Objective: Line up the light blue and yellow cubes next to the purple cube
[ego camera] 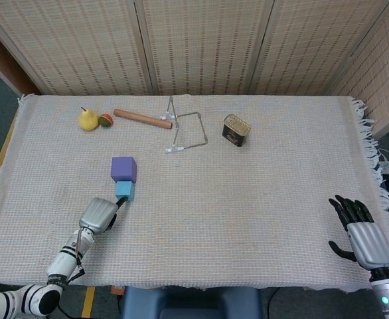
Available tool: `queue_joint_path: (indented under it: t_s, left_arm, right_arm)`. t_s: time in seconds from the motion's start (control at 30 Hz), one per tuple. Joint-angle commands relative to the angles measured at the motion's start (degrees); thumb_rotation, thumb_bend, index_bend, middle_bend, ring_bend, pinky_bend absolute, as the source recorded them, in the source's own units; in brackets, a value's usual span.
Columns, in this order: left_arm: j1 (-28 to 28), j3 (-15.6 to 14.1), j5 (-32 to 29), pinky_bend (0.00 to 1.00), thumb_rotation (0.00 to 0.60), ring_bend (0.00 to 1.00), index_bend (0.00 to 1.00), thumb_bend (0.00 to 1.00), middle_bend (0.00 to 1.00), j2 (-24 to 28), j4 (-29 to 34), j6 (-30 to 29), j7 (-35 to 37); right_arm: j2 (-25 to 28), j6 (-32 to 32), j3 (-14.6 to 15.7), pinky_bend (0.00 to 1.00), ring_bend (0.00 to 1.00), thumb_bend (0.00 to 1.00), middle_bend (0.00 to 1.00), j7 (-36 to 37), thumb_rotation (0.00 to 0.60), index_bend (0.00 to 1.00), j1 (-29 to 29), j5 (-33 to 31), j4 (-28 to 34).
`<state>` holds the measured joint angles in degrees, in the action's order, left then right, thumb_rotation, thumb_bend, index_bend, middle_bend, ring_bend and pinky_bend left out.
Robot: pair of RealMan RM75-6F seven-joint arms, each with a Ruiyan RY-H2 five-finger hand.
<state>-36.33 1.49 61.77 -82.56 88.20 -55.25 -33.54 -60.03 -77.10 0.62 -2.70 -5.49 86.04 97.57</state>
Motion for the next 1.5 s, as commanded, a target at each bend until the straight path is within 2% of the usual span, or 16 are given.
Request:
queue_joint_path:
  t_s: [0.03, 0.57, 0.97, 1.27, 1.5]
  left_arm:
    - [-0.1, 0.1, -0.2, 1.00, 0.600, 1.00, 0.17, 0.65, 1.00, -0.2, -0.3, 0.1, 0.1]
    - [-1.4, 0.7, -4.4, 1.00, 0.600, 1.00, 0.16, 0.66, 1.00, -1.6, -2.9, 1.9, -0.4]
    - [-1.4, 0.7, -3.7, 1.00, 0.600, 1.00, 0.15, 0.65, 1.00, -1.8, -3.4, 1.2, 1.0]
    - [0.1, -0.8, -1.3, 1.00, 0.600, 1.00, 0.19, 0.55, 1.00, 0.1, 0.8, -2.1, 0.3]
    - [3.7, -4.4, 4.3, 1.00, 0.600, 1.00, 0.22, 0.44, 1.00, 5.3, 10.5, -7.8, -0.2]
  right_arm:
    - [-0.1, 0.2, 0.0, 0.00, 0.00, 0.01, 0.00, -0.2, 0.600, 0.00, -0.1, -0.2, 0.0]
    - [-0.1, 0.3, -0.1, 0.00, 0.00, 0.01, 0.00, -0.1, 0.600, 0.00, -0.2, -0.6, 0.0]
    - [0.0, 0.3, -0.1, 0.00, 0.00, 0.01, 0.00, -0.3, 0.600, 0.00, -0.1, -0.7, 0.1]
    - [0.2, 0.1, 0.2, 0.00, 0.00, 0.01, 0.00, -0.1, 0.600, 0.00, -0.1, -0.2, 0.4]
    - [0.4, -0.2, 0.7, 0.00, 0.00, 0.01, 0.00, 0.4, 0.600, 0.00, 0.0, 1.0, 0.5]
